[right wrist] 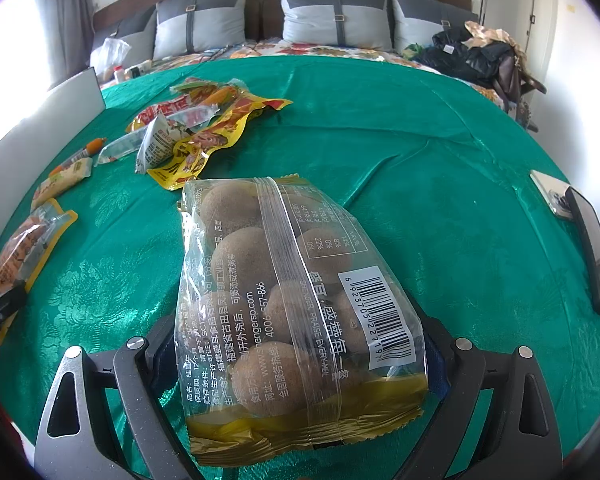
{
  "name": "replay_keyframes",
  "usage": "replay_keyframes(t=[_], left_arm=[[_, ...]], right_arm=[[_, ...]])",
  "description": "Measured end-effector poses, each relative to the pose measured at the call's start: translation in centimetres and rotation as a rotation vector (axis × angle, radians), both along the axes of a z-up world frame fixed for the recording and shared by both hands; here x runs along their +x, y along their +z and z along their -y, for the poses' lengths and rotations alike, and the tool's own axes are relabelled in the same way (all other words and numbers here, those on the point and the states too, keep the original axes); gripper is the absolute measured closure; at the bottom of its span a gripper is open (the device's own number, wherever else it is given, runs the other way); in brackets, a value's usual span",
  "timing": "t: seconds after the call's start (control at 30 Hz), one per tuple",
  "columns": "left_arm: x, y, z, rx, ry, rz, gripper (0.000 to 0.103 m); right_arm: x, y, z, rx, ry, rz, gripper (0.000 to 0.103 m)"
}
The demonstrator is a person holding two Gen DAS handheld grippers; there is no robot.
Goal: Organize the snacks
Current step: 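Grasp the clear bag of brown eggs with the right gripper, then carry the peanut bag with the left gripper while the right gripper carries the egg bag into the box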
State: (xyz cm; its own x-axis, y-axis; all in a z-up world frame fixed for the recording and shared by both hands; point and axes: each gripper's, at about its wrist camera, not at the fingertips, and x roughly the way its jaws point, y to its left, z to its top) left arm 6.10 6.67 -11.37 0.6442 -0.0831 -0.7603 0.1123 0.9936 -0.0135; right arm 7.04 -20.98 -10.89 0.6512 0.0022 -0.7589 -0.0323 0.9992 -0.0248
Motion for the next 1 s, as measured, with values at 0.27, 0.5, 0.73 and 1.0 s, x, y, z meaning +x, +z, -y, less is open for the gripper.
replay_keyframes(t=[0.27, 0.5, 0.73, 1.0], left_arm=[[0.0, 0.0, 0.0, 0.0, 0.0, 0.0, 0.0], [1.0, 0.7, 0.2, -0.007, -0.034, -0.108, 0.0], [3.4, 1.2, 2.0, -0.009, -0.13, -0.216, 0.0], [2.6, 2.2, 1.1, -0.049, -0.132, -0.204, 0.048]], right_arm=[[0.0, 0.0, 0.0, 0.001, 0.0, 0.0, 0.009], [-0.1, 0.1, 0.1, 0.002, 0.007, -0.008, 0.009], [1.9, 1.9, 0.3, 0.025, 0.071, -0.268, 0.01], [4.7, 3.1, -0.8, 0.047, 0.097, -0.414, 0.028]])
